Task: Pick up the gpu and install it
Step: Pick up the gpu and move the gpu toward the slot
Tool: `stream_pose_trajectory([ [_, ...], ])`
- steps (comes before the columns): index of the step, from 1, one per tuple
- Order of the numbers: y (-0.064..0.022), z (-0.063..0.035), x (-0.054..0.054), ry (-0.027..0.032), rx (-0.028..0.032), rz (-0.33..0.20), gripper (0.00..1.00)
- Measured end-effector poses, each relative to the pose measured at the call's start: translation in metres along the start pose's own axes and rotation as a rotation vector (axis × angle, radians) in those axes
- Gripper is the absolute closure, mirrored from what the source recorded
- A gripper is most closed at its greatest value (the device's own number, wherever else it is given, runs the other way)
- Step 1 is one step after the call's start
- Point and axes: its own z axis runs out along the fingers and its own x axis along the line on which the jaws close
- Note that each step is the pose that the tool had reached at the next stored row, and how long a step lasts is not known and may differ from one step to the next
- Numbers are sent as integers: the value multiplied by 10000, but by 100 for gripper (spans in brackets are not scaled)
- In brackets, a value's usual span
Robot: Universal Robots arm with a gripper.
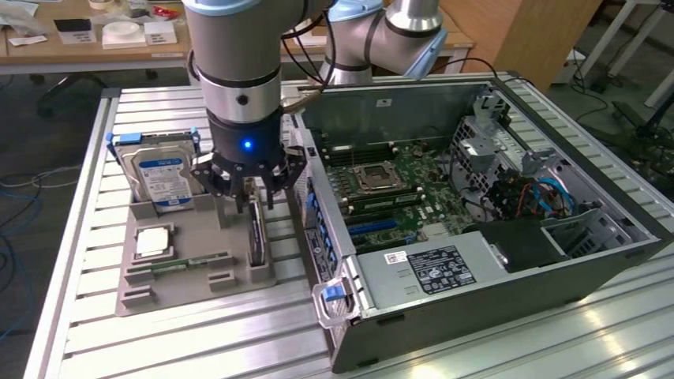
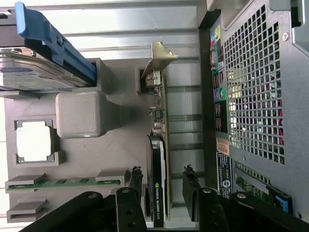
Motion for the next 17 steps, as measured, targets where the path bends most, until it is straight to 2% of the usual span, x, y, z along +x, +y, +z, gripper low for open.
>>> stream_pose_trajectory([
  [3,-2,21,21,-2,-1,2,53],
  [11,-13,157,26,-2,-2,1,53],
  [17,-14,169,25,-3,-3,0,53],
])
